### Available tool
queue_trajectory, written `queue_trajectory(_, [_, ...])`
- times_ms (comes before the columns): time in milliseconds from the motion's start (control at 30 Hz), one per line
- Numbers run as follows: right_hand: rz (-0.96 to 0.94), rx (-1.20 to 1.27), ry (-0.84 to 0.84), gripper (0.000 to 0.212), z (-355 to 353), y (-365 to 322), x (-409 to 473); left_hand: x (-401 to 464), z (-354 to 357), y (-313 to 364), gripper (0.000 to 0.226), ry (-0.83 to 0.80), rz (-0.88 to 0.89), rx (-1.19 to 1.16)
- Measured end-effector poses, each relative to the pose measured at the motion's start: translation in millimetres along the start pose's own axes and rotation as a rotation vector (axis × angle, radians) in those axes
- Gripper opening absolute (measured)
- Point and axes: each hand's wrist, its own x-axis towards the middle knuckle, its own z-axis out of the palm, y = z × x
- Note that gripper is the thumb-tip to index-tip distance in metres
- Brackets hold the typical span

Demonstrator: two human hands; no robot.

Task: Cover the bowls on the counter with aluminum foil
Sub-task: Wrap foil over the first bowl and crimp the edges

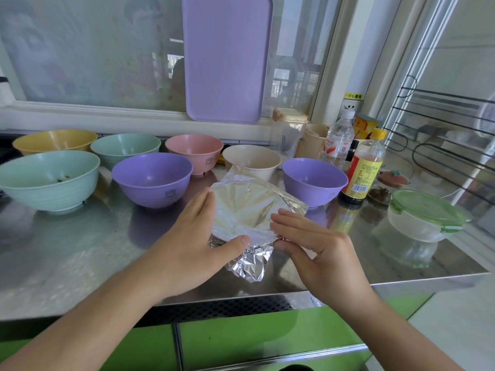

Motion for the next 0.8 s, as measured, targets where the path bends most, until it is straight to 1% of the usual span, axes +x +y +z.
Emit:
queue_trajectory(67, [-0.052,-0.032,0.026,0.030,6.7,1.4,-6.6,1.2,0.3,-1.1,0.113,-0.016,-0.027,0.006])
queue_trajectory(133, [-0.046,0.011,-0.007,0.032,5.9,2.5,-10.9,2.5,0.5,-1.7,0.113,-0.029,-0.036,0.005])
queue_trajectory(200, [0.090,0.181,-0.058,0.029,-4.9,-1.8,-5.8,4.3,0.2,-2.9,0.113,-0.042,-0.035,0.000])
queue_trajectory(267, [0.221,0.284,-0.035,0.023,-16.4,-8.0,8.2,5.5,-1.4,-4.1,0.111,-0.063,-0.034,-0.012])
queue_trajectory(333, [0.275,0.254,0.004,0.018,-22.7,-10.3,25.6,7.3,-2.7,-6.5,0.112,-0.082,-0.025,-0.013])
queue_trajectory(367, [0.292,0.237,-0.010,0.014,-23.0,-9.8,34.6,8.0,-3.2,-8.1,0.113,-0.086,-0.016,-0.006])
queue_trajectory(433, [0.317,0.231,-0.107,0.010,-19.9,-7.5,47.7,9.8,-4.1,-10.4,0.114,-0.099,-0.012,-0.010])
queue_trajectory(500, [0.308,0.255,-0.210,0.012,-17.2,-3.6,51.6,11.5,-5.6,-12.3,0.113,-0.113,-0.011,-0.029])
queue_trajectory(567, [0.283,0.314,-0.257,0.012,-18.7,0.0,51.0,13.9,-7.2,-13.4,0.120,-0.122,0.009,-0.033])
queue_trajectory(700, [0.227,0.381,-0.283,0.015,-24.9,5.7,48.1,17.8,-11.0,-14.1,0.127,-0.143,0.006,-0.064])
queue_trajectory(800, [0.187,0.329,-0.281,0.014,-26.4,8.3,43.6,19.9,-12.6,-14.6,0.129,-0.137,0.007,-0.069])
